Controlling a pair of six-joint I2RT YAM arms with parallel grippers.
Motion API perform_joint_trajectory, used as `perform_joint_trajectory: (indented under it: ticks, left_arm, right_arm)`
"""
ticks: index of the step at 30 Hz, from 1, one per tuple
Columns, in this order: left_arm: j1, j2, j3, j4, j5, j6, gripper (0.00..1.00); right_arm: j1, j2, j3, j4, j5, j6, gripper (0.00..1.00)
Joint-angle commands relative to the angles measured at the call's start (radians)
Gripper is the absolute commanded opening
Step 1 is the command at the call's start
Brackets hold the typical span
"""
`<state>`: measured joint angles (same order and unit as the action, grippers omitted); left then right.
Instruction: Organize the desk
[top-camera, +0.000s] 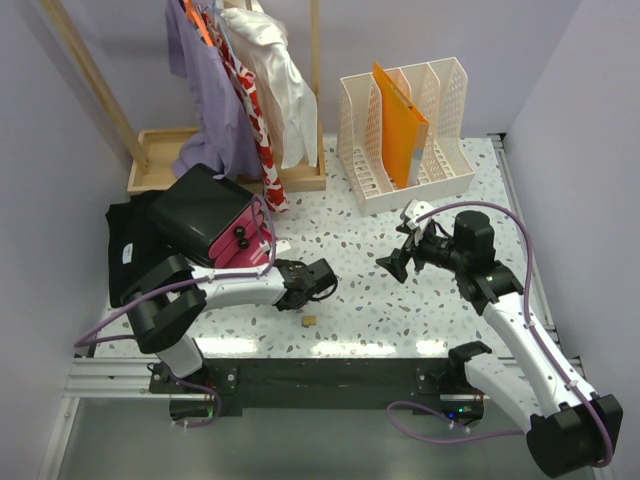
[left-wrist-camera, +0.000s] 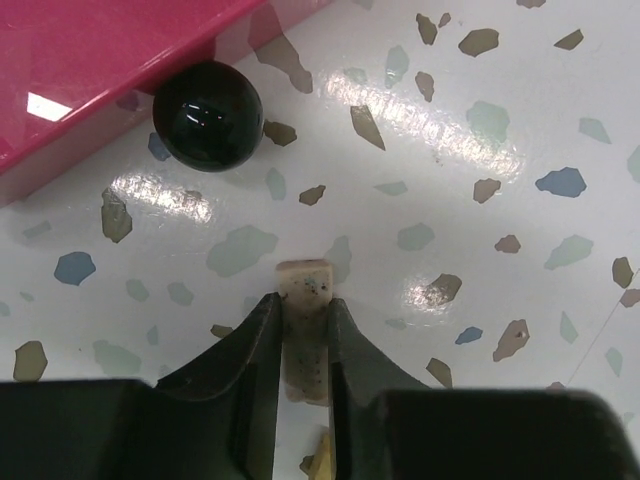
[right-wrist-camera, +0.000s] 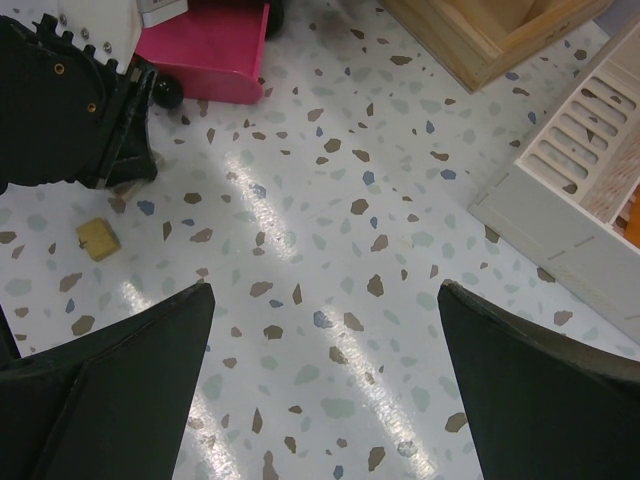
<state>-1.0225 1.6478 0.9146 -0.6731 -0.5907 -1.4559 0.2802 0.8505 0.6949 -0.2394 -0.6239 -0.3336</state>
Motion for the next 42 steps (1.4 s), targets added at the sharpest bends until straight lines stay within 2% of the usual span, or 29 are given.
perform_joint_trajectory:
  ticks: [1,4,6,12,13,17,19,21,24,31,37,41,42]
  left_arm:
    - [-0.005,-0.023,-0.006,0.017,-0.034,0.006,0.12]
    - [-0.005,-0.071,-0.008,0.033,-0.067,0.087,0.04]
    - [-0.005,-0.108,0.004,0.033,-0.119,0.196,0.01]
    - [-0.001,-0.252,-0.022,0.121,-0.179,0.632,0.0]
    - [0.002,-0.296,-0.029,0.153,-0.175,0.745,0.0]
    - [0.036,-0.385,-0.052,0.193,-0.167,0.928,0.0]
    - [0.097,-0.426,-0.077,0.239,-0.111,1.027,0.0]
    - [0.187,-0.447,-0.095,0.263,-0.057,1.069,0.0]
    - [0.254,-0.465,-0.108,0.309,-0.011,1.144,0.0]
    - [0.306,-0.405,-0.097,0.339,-0.015,1.212,0.0]
    - [0.349,-0.355,-0.1,0.359,-0.029,1.21,0.0]
    - [0.361,-0.335,-0.095,0.359,-0.018,1.203,0.08]
    - [0.363,-0.332,-0.094,0.359,-0.015,1.201,0.13]
  right_arm:
    - [-0.006,-0.008,-0.001,0.028,-0.019,-0.007,0.99]
    - [-0.007,-0.01,-0.001,0.026,-0.017,-0.007,0.99]
    - [-0.007,-0.01,-0.001,0.025,-0.019,-0.007,0.99]
    - [-0.007,-0.011,-0.001,0.026,-0.019,-0.007,0.99]
    - [-0.009,-0.011,-0.001,0.026,-0.019,-0.007,0.99]
    - [-0.009,-0.01,-0.003,0.028,-0.02,-0.007,0.99]
    - [-0.007,-0.01,-0.005,0.028,-0.02,-0.007,0.99]
    - [-0.01,-0.01,-0.005,0.028,-0.02,-0.007,0.99]
    - [-0.01,-0.008,-0.005,0.028,-0.02,-0.007,0.99]
    - [-0.013,-0.005,-0.006,0.029,-0.022,-0.007,0.99]
    - [-0.013,-0.005,-0.006,0.028,-0.022,-0.007,0.99]
    - [-0.012,-0.005,-0.003,0.028,-0.023,-0.007,0.99]
    - [-0.012,-0.007,-0.005,0.029,-0.023,-0.007,0.99]
